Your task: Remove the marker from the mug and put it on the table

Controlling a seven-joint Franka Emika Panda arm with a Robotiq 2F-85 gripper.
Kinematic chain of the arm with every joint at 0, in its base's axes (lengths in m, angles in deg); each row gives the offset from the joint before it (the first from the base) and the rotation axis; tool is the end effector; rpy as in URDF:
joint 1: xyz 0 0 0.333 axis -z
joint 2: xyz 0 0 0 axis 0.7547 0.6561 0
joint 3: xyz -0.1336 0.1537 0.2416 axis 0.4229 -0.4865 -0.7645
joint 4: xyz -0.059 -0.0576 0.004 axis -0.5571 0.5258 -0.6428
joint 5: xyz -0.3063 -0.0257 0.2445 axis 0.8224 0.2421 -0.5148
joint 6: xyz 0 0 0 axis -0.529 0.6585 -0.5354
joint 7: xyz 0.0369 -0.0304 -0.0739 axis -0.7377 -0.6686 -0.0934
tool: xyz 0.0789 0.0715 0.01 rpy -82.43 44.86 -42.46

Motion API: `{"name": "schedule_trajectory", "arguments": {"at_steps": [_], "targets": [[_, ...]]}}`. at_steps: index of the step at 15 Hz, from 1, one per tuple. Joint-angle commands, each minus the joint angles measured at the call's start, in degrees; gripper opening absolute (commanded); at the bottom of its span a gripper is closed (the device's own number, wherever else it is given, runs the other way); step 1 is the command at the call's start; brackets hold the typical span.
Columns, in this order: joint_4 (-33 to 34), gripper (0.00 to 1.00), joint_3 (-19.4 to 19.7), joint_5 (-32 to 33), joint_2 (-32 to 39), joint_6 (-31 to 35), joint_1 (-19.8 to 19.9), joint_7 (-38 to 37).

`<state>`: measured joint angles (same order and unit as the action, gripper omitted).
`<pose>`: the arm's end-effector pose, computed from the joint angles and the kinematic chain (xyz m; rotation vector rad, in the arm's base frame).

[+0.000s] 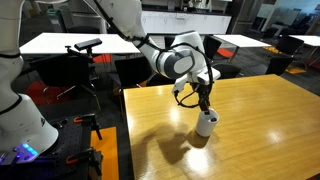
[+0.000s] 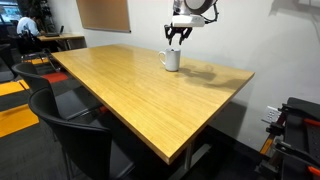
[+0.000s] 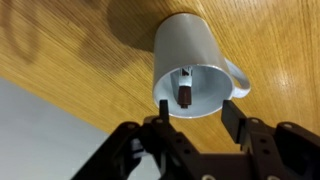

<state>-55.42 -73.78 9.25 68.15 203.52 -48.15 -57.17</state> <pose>0.6641 -0.1213 0.3035 2.7493 -0.9566 0.7197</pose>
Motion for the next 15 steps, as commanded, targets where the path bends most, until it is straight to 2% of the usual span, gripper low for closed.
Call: {"name": "schedule_trajectory", "arguments": {"at_steps": [1, 15], "targets": [[2.1, 0.58, 2.2, -3.2, 1.7, 0.1, -2.0, 2.8], [6.3, 0.54, 3.1, -9.4, 6.1, -1.5, -2.4, 7.3]]}}
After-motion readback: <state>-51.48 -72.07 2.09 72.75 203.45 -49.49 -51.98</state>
